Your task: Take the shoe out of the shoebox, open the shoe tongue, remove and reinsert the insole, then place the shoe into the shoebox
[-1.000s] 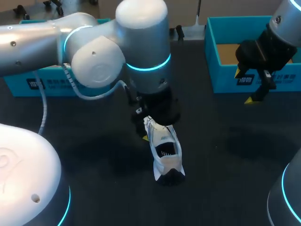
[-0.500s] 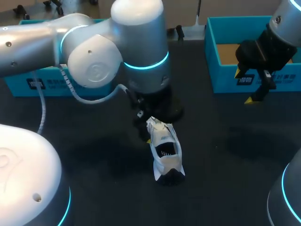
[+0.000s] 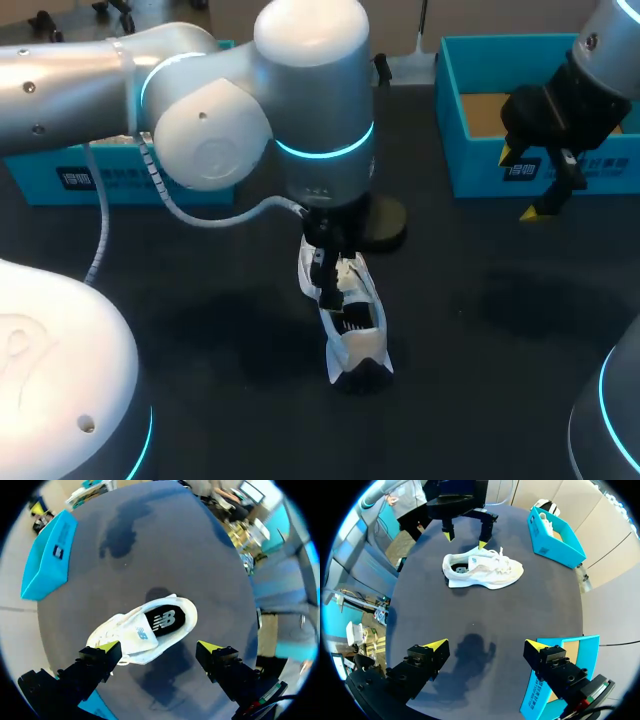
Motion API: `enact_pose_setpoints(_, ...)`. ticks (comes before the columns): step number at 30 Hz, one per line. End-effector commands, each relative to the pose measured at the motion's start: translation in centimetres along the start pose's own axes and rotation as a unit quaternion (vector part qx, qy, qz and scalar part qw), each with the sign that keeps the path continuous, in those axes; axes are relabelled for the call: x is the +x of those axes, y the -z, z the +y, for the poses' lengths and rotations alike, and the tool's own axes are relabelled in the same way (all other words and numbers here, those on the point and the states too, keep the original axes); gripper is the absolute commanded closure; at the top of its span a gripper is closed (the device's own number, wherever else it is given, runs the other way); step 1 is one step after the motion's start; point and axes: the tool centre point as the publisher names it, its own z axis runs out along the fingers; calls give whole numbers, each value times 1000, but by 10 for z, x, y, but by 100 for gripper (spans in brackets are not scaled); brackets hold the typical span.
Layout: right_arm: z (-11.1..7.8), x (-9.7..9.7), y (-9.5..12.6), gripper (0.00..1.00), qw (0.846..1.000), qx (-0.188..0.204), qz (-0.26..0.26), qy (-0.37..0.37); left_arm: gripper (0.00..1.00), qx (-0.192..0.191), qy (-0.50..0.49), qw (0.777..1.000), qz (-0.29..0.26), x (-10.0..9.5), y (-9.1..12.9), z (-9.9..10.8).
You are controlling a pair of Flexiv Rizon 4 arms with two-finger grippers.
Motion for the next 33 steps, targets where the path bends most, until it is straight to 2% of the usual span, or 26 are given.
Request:
enact_pose_setpoints(1, 1, -1, -1, 0, 1000, 2, 1, 0, 0, 12, 247, 969, -29, 3, -2, 1)
enact_pose_setpoints(7, 1, -1, -1, 0, 1000, 2, 1, 0, 0, 12, 247, 969, -29, 3, -2, 1)
enact_pose_setpoints(13, 1, -1, -1, 0, 1000, 2, 1, 0, 0, 26, 258, 965, -31, 31, 4, -11)
enact_pose_setpoints(19, 1, -1, -1, 0, 1000, 2, 1, 0, 0, 22, 224, 974, -24, 56, 3, -25)
enact_pose_setpoints(24, 1, -1, -1, 0, 1000, 2, 1, 0, 0, 27, 194, 980, -14, 66, -15, -35)
enact_pose_setpoints(26, 1, -1, -1, 0, 1000, 2, 1, 0, 0, 16, 188, 982, -18, 67, -26, -39)
enact_pose_setpoints(33, 1, -1, -1, 0, 1000, 2, 1, 0, 0, 21, 164, 986, -23, 67, -53, -44)
